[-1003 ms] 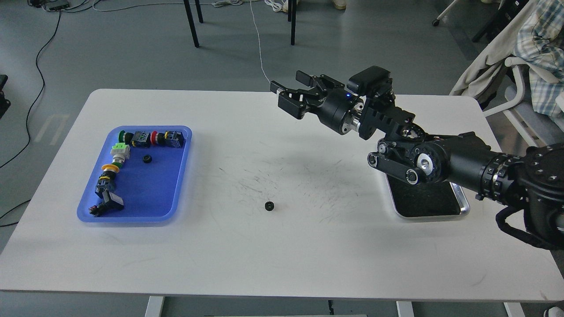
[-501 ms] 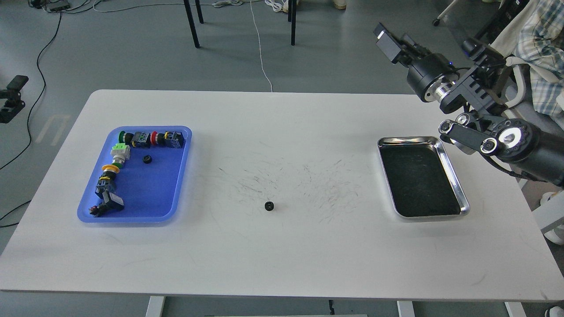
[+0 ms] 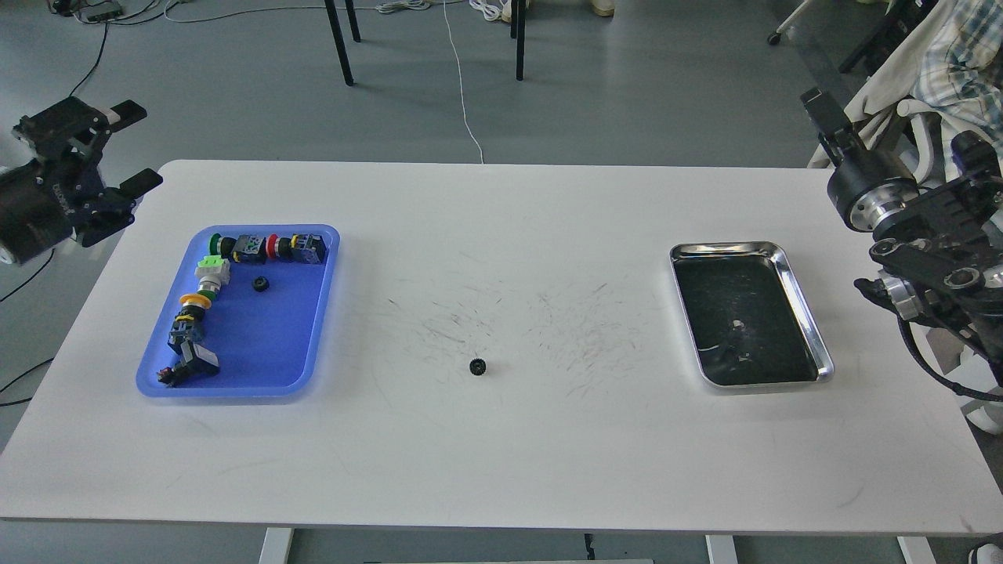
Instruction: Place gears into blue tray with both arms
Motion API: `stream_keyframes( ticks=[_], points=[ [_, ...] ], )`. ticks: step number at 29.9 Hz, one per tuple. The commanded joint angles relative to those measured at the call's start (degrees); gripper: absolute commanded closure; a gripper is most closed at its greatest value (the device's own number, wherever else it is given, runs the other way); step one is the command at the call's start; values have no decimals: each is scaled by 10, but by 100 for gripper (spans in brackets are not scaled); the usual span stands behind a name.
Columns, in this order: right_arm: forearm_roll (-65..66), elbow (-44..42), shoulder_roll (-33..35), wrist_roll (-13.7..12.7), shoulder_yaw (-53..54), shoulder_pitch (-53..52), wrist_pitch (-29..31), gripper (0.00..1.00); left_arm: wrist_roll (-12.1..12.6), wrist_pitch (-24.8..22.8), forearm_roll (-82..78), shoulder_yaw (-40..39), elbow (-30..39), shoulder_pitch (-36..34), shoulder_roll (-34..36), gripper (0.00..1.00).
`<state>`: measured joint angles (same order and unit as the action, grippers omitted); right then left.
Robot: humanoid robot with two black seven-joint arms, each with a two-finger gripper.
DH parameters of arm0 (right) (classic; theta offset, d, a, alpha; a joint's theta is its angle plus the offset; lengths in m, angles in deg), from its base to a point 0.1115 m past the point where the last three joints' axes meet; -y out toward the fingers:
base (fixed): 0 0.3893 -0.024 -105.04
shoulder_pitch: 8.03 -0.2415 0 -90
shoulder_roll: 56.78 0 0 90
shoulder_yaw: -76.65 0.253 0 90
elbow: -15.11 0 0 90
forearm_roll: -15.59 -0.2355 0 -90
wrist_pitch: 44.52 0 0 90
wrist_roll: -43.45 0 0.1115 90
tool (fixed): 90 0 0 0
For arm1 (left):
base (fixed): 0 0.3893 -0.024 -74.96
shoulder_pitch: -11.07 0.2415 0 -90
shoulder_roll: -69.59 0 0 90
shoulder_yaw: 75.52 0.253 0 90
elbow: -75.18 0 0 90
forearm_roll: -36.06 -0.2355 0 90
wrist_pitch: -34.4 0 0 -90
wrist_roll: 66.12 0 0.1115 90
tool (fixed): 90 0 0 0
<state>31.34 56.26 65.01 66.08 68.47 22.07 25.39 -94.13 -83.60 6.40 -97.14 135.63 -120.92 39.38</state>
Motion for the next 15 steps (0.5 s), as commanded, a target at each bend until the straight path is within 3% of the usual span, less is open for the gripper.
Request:
stream_keyframes(
  ticks=[1,8,15],
  points=[
    [-30,-1,15,-6,12,15,18,6,0,16,-63,3,45,2,8,1],
    [-50,-3,16,-9,43,46,27,6,0,65,-148,29,127,7,39,1],
    [-78,-1,16,-21,91,66,45,6,0,23,-211,32,190,0,91,1]
  ],
)
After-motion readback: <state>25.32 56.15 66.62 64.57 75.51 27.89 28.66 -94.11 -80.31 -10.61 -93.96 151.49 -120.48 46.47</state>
